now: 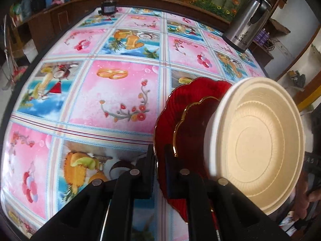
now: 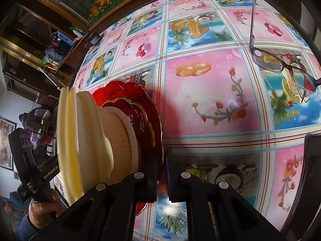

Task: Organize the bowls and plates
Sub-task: 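Lift the whole plate stack with both tools and carry it across the tablecloth, then lower the plate stack onto the tablecloth with both tools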

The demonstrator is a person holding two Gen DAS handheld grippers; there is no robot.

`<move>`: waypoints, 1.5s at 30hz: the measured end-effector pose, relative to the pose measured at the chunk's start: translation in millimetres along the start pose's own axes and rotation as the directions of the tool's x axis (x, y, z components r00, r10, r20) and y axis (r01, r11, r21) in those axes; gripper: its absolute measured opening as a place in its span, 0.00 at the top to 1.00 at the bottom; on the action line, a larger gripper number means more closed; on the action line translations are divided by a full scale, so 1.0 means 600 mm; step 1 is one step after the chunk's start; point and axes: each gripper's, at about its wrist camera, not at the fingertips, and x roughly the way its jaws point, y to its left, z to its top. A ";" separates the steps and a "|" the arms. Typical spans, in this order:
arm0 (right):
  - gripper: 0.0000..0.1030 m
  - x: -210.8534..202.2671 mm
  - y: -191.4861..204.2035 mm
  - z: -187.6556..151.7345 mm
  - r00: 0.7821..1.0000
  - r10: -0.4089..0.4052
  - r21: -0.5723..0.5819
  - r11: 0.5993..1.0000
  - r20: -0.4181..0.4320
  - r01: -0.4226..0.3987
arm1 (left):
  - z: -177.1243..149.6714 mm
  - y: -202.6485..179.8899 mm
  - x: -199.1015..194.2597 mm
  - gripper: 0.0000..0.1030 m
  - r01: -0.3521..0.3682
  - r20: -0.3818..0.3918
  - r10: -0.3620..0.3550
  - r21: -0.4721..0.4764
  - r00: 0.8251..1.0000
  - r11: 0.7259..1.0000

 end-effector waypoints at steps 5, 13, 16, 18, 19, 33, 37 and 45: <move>0.91 -0.016 -0.004 -0.004 1.000 0.019 -0.031 0.999 -0.001 -0.019 | -0.016 0.003 -0.017 0.72 -0.052 0.023 0.053 -0.038 0.998 0.998; 0.91 -0.071 0.004 -0.027 0.998 -0.033 -0.158 0.987 0.051 0.041 | -0.055 -0.003 -0.086 0.45 -0.210 0.096 0.216 -0.076 0.972 0.975; 0.91 -0.100 0.001 -0.047 0.993 -0.063 -0.193 0.978 0.096 0.081 | -0.071 -0.016 -0.120 0.32 -0.282 0.133 0.290 -0.072 0.948 0.957; 0.91 -0.113 0.001 -0.065 0.990 -0.076 -0.200 0.975 0.117 0.098 | -0.079 -0.025 -0.142 0.23 -0.318 0.164 0.326 -0.073 0.931 0.945; 0.87 -0.117 0.002 -0.072 0.989 -0.082 -0.205 0.973 0.125 0.107 | -0.081 -0.028 -0.149 0.20 -0.324 0.177 0.331 -0.071 0.927 0.944; 0.33 -0.167 0.092 -0.093 0.941 -0.160 -0.225 0.946 0.299 0.232 | -0.027 -0.025 -0.160 0.10 -0.371 0.261 0.344 0.062 0.902 0.926; 0.28 -0.157 0.127 -0.100 0.930 -0.193 -0.224 0.936 0.313 0.270 | -0.024 -0.005 -0.161 0.10 -0.357 0.265 0.323 0.089 0.908 0.930; 0.24 -0.141 0.182 -0.119 0.904 -0.279 -0.233 0.903 0.323 0.362 | -0.032 0.030 -0.174 0.03 -0.328 0.286 0.286 0.112 0.915 0.938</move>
